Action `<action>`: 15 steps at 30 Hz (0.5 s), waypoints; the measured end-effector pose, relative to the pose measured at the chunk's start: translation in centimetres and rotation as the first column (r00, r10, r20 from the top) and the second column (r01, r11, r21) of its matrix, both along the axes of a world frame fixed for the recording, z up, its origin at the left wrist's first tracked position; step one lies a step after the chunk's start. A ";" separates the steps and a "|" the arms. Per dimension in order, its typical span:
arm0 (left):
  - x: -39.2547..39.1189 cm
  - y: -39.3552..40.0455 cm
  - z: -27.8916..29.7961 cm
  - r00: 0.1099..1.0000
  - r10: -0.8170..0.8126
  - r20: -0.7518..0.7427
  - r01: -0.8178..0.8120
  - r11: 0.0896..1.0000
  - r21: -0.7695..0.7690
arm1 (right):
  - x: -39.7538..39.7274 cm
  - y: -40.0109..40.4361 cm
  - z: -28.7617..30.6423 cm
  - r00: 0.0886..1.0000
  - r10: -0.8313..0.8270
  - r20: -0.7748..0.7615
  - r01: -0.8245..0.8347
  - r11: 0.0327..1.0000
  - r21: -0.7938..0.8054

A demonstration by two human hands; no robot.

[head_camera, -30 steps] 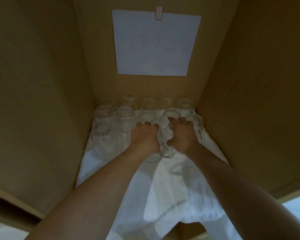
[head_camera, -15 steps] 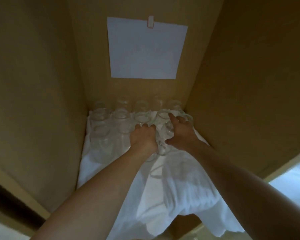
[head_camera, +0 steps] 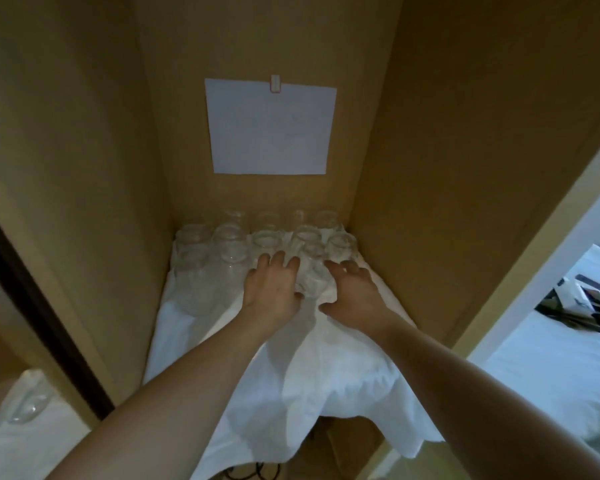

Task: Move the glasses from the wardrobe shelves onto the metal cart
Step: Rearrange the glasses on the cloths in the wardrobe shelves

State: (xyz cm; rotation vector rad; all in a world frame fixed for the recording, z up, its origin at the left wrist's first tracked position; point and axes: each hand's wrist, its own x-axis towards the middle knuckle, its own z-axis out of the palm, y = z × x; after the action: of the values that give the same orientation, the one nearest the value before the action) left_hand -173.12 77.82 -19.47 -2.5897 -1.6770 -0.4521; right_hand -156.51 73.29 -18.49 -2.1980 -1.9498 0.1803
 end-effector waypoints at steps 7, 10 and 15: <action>-0.9 -6.5 1.7 0.999 0.009 -0.051 -0.011 0.999 -0.032 | -0.4 -6.1 1.1 0.998 0.056 -0.005 -0.056 0.998 -0.003; -1.2 -9.7 2.2 0.997 0.027 -0.069 -0.028 1.000 -0.008 | -0.7 -9.3 1.2 0.998 0.065 -0.018 -0.065 0.998 0.015; -1.9 -15.7 2.6 0.996 0.067 -0.066 -0.068 0.998 -0.016 | -0.8 -14.8 1.2 0.995 0.096 -0.020 -0.096 0.995 -0.008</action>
State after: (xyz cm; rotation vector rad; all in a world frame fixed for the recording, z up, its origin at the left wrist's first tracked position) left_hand -175.01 62.12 -16.91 -2.5218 -1.7490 -0.3471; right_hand -157.30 58.46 -17.29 -2.1007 -2.0490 0.2242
